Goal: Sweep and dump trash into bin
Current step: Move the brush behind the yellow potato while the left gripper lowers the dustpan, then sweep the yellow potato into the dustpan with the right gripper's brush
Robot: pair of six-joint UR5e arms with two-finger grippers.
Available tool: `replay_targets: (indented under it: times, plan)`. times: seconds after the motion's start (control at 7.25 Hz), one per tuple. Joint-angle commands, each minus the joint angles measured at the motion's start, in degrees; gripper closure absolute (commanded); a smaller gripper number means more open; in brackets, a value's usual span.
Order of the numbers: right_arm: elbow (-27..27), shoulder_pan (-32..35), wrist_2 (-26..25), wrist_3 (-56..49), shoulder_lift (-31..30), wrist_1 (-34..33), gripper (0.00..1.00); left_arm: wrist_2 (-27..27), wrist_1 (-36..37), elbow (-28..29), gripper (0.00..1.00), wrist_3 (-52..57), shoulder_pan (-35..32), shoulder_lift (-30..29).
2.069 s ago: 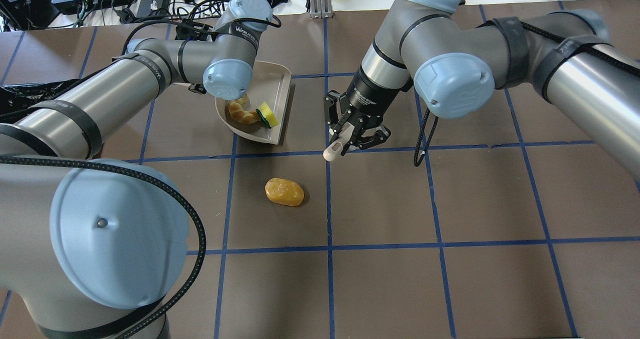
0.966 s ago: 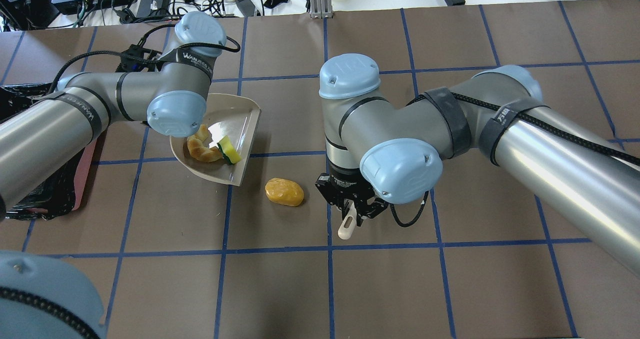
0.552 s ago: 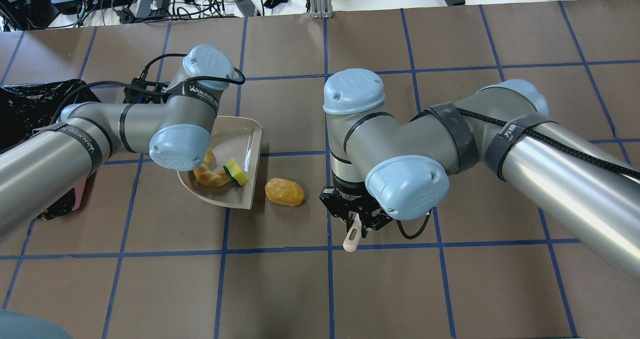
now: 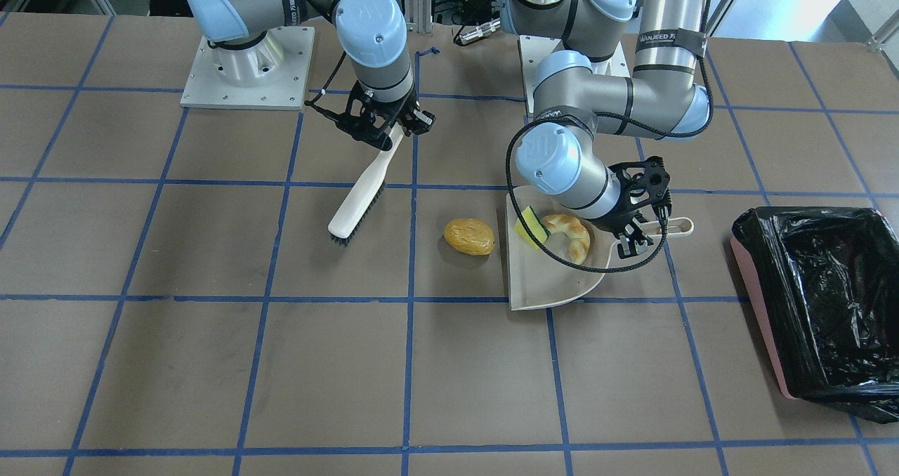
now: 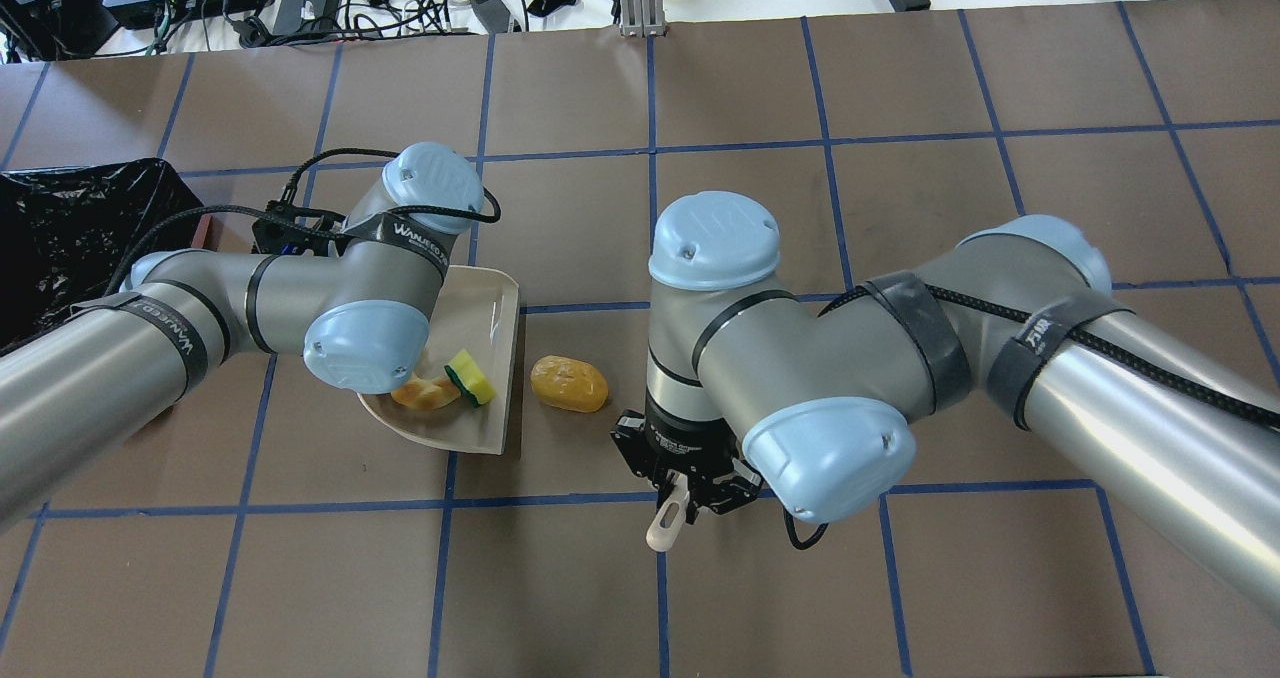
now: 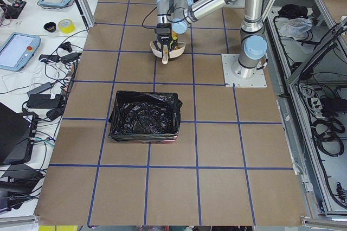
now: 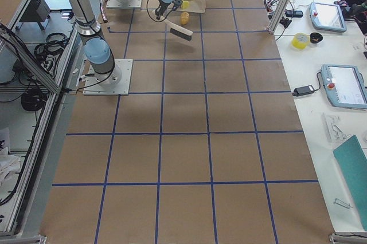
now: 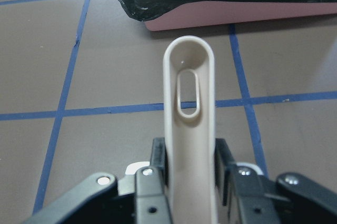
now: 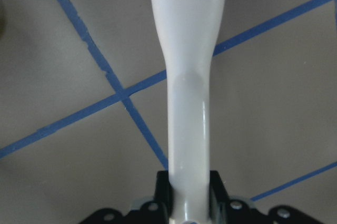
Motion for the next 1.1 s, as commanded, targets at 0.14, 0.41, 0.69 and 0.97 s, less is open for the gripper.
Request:
replay_targets:
  times: [0.14,0.41,0.69,0.97]
  plan:
    - [2.39,3.27,5.08,5.92,0.94,-11.53,1.00,-0.14,-0.19,-0.49,1.00,-4.48,-1.64,-1.49]
    - [2.13,4.33,6.74,7.96,4.99,-15.96,1.00,-0.14,-0.36,-0.58,1.00,-5.71,-1.82,-1.84]
    - [2.30,4.33,7.37,7.88,5.35,-15.88,1.00,-0.14,-0.37,-0.23,1.00,-5.63,-1.82,-2.19]
    - [2.39,4.42,10.17,7.62,6.75,-20.06,1.00,-0.06,-0.28,0.12,1.00,-5.02,-1.82,-2.37]
